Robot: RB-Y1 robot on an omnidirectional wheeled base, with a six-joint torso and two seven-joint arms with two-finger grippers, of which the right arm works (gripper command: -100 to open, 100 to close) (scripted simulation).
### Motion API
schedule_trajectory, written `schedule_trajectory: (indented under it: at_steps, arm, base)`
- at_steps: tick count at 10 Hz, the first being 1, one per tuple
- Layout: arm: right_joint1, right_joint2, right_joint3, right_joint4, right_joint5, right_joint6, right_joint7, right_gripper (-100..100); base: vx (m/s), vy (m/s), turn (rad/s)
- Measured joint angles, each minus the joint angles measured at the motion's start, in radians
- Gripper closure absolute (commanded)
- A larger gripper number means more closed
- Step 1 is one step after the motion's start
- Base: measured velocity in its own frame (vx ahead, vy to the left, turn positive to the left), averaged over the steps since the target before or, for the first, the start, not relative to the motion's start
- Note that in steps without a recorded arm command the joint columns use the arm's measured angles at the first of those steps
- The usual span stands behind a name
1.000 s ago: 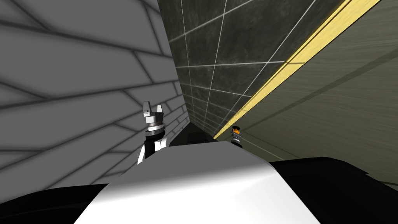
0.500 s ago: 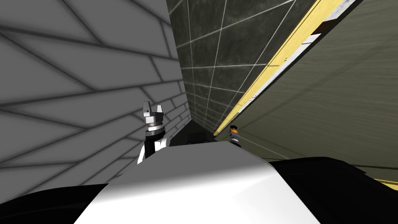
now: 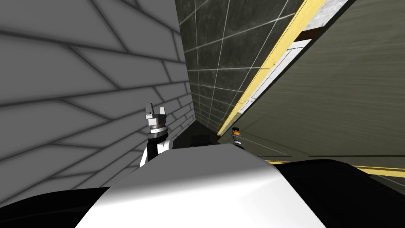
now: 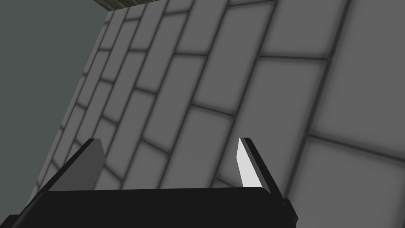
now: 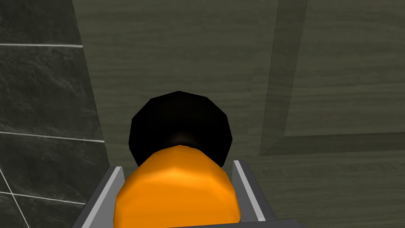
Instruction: Pull the door open
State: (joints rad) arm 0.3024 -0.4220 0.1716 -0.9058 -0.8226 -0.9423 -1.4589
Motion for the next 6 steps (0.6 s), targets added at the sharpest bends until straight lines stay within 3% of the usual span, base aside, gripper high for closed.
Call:
schedule_trajectory:
  at_steps: [3, 6]
  arm:
    - [0.005, -0.012, 0.04, -0.011, 0.026, -0.017, -0.021, 100]
    - [0.032, -0.03, 0.081, -0.045, 0.053, -0.026, -0.036, 100]
  base:
    - [-0.237, -0.005, 0.065]
    - [-0.243, -0.008, 0.051]
